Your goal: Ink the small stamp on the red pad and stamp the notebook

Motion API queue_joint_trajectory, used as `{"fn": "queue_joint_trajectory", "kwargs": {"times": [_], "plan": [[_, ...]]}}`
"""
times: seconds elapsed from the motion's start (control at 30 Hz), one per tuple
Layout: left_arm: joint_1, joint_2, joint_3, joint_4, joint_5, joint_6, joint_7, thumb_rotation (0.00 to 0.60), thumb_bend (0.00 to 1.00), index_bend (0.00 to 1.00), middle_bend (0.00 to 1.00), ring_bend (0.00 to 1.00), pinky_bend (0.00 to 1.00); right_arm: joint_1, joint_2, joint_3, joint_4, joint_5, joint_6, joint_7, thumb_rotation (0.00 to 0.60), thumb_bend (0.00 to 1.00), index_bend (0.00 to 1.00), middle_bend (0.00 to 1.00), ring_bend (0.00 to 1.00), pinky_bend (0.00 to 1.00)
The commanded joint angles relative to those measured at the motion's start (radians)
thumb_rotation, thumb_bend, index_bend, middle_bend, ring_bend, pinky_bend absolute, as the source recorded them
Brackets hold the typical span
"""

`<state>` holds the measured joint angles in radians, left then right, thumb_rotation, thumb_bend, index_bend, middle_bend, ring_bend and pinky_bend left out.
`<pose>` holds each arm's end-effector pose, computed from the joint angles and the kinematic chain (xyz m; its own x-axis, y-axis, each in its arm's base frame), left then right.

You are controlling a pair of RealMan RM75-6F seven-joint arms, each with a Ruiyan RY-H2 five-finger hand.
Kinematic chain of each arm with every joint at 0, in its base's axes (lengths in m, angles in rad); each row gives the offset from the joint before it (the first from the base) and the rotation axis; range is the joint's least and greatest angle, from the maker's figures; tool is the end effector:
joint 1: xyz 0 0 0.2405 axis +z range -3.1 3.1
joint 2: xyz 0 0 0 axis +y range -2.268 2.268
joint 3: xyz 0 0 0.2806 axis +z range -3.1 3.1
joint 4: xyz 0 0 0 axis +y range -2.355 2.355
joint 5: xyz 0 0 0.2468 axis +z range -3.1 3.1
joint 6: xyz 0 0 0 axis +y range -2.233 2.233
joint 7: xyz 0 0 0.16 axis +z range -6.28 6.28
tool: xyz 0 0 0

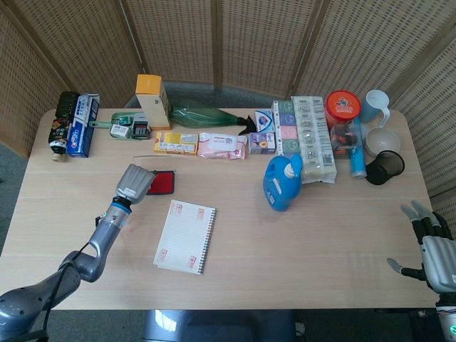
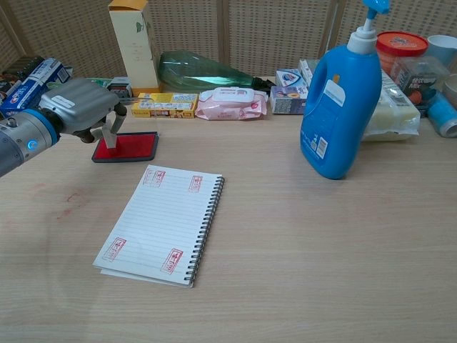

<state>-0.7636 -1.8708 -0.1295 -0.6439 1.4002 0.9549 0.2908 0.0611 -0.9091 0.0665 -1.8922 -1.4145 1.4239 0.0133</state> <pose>-0.2494 0.4487 -0.0868 0.8048 -0.0119 0.5934 0.5495 -0.3628 -0.7526 -0.3168 -0.1933 0.1751 0.3052 -0.0621 0.9503 -0.9477 0.0779 0.3095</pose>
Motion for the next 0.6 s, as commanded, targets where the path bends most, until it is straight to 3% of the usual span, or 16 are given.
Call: {"fn": "queue_joint_trajectory", "kwargs": {"times": [0.03,0.6], "plan": [[-0.004,-0.019,0.005,0.027,0.002,-0.005,-0.013,0.6,0.41,0.64,1.0,1.0,1.0,0.0,0.0,0.0,0.0,0.0,0.0,0.001,0.6,0.01,0.06,0.0,0.0,0.0],[-0.005,-0.053,0.007,0.084,-0.005,-0.01,-0.031,0.6,0.41,0.64,1.0,1.0,1.0,-0.004,0.009,0.0,0.0,-0.006,0.005,0.022,0.6,0.01,0.06,0.0,0.0,0.0]]}}
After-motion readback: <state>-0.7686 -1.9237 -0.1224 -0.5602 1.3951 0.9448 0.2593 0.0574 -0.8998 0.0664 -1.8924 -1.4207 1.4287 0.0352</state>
